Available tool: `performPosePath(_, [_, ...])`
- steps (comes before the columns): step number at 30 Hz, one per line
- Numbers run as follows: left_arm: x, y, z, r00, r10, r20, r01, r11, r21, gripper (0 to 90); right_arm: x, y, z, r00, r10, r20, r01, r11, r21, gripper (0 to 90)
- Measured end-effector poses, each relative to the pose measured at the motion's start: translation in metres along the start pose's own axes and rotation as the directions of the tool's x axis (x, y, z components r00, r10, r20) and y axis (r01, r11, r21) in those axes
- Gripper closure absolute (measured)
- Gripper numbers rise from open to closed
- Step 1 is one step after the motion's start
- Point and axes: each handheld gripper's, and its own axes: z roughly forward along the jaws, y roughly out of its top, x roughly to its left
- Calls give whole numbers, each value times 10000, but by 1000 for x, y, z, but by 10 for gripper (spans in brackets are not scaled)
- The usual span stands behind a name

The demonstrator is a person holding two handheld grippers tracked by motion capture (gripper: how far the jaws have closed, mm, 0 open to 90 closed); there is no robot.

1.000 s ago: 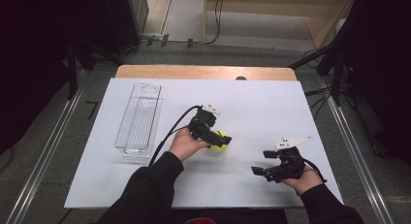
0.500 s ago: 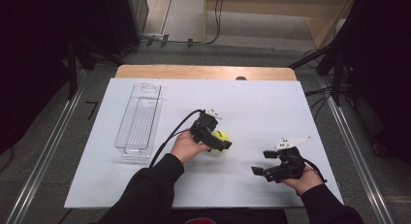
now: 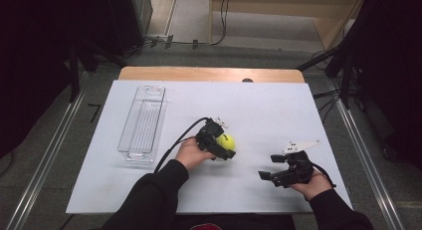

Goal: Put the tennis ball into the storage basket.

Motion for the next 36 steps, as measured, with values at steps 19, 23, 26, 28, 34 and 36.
performPosePath(19, [-5,-5,1,9961,525,-706,-537,9984,-152,142,0,0,0,10000,-20,29,20,10000,24,141])
performPosePath(23, [-5,-5,1,9951,650,-750,-660,9978,-109,151,0,0,0,10000,-34,28,34,10000,30,141])
performPosePath(26, [-6,-6,1,9940,769,-778,-784,9968,-165,159,0,0,0,10000,-42,41,41,10000,43,141])
performPosePath(28, [-7,-7,0,9951,803,-584,-820,9962,-282,224,0,0,0,10000,-54,36,53,10000,39,141])
performPosePath(34, [-8,-7,1,9933,964,-644,-987,9946,-324,249,0,-1,0,10000,-65,27,65,10000,72,141])
performPosePath(36, [-9,-7,1,9931,982,-642,-1005,9944,-337,251,0,-1,0,10000,-54,45,54,10000,71,141])
